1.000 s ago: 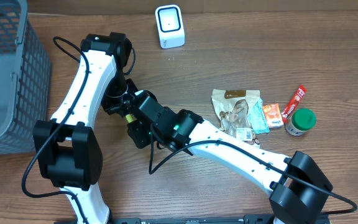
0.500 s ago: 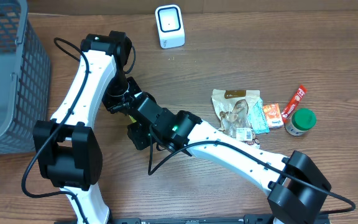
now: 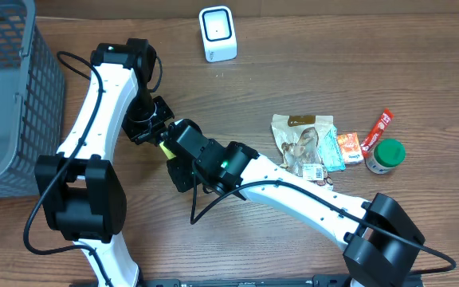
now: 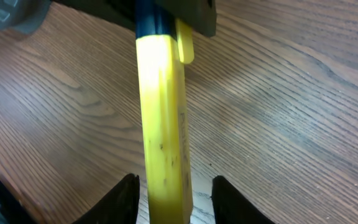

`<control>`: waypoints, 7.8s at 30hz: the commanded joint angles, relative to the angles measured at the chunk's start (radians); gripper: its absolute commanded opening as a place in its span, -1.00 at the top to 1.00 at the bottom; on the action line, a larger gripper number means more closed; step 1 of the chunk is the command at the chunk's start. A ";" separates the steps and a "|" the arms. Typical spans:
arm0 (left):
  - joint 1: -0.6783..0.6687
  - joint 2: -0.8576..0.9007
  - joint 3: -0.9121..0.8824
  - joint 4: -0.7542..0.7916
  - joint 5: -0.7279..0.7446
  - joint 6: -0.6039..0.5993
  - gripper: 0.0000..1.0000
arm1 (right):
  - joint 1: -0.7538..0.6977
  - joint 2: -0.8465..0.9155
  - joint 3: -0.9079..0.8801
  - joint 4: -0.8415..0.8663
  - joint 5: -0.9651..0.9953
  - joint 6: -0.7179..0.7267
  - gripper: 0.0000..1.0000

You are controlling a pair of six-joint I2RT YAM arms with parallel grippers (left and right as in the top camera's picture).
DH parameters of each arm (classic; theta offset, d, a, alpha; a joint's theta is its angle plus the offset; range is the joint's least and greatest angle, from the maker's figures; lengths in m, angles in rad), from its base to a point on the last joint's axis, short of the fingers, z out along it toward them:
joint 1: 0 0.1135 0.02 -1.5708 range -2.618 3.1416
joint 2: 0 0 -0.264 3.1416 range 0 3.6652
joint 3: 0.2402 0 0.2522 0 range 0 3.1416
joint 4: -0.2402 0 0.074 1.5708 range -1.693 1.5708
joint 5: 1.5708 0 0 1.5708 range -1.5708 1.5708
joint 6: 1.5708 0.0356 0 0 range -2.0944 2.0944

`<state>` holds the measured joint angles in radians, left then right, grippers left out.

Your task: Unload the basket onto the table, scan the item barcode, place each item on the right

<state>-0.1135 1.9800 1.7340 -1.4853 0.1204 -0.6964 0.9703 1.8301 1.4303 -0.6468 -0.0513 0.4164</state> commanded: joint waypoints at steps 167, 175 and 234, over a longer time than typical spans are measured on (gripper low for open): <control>0.225 -0.002 0.025 0.523 1.365 0.544 0.29 | -0.430 -0.035 -0.008 0.584 -0.784 0.563 0.86; 0.227 -0.002 0.025 0.630 1.338 0.444 0.30 | -0.430 -0.035 -0.008 0.556 -0.768 0.555 0.86; 0.187 -0.002 0.025 0.407 0.391 0.510 0.92 | -0.646 -0.050 0.094 -0.380 -0.129 -0.020 -1.00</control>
<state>0.0910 1.9869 1.7386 -1.0695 0.5694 -0.2287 0.4381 1.7992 1.4334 -0.9974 -0.1955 0.3740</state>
